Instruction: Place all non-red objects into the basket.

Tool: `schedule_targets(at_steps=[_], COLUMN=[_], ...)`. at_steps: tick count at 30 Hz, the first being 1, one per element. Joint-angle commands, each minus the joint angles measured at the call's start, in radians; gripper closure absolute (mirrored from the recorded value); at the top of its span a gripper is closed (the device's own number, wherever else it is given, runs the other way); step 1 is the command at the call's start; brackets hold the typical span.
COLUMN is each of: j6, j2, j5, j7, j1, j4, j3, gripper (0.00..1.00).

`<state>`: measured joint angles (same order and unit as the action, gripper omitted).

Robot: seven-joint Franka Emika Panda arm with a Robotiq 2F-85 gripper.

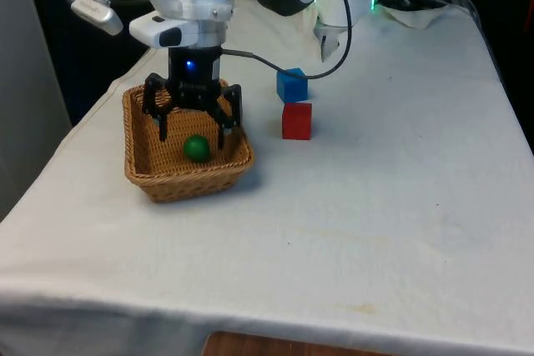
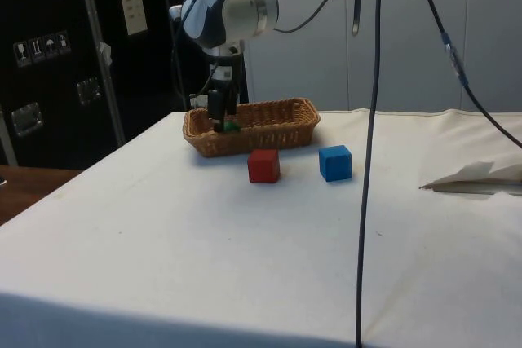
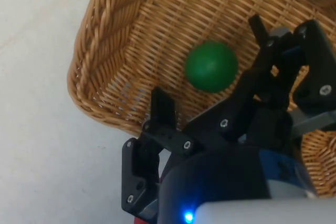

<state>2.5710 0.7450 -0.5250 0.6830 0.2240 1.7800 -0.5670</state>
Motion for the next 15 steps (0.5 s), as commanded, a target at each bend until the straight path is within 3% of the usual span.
schedule_targets(at_steps=[1,5,6,7,12,14,15], j6=[-0.006,-0.009,-0.012,-0.003,-0.026,-0.028,-0.028], j2=[0.003,-0.004,-0.024,-0.005,-0.082,-0.094,-0.091], j5=[-0.006,-0.004,0.001,-0.001,0.008,0.010,0.004], j7=[0.008,0.009,0.010,0.002,0.022,0.023,0.025], j1=[-0.010,-0.009,-0.002,0.000,0.015,0.017,0.010], j4=[-0.009,-0.004,0.012,0.001,0.059,0.069,0.063], j3=[0.008,0.004,-0.009,-0.009,-0.037,-0.040,-0.032], gripper=[0.00,0.00,0.00,0.00,0.00,0.00,0.00])
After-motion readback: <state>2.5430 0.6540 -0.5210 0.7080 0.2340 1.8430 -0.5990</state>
